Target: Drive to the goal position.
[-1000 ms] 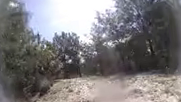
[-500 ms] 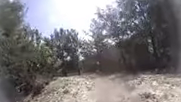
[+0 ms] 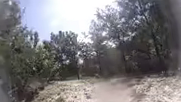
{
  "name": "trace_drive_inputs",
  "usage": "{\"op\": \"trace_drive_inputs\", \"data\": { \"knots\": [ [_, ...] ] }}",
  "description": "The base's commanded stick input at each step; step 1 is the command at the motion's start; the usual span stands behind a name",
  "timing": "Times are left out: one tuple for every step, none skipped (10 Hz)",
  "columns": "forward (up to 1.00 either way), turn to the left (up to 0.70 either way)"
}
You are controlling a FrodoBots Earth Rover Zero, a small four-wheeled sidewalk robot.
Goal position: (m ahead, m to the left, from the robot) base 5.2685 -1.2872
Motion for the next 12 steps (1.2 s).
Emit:
{"op": "trace_drive_inputs", "data": {
  "knots": [
    [0.70, 0.00],
    [0.70, 0.00],
    [0.70, 0.00],
    [0.70, 0.00],
    [0.70, 0.00],
    [0.70, 0.00],
    [0.70, 0.00],
    [0.70, 0.00],
    [0.70, 0.00],
    [0.70, 0.00],
    [0.70, 0.00],
    [0.70, 0.00]
  ]
}}
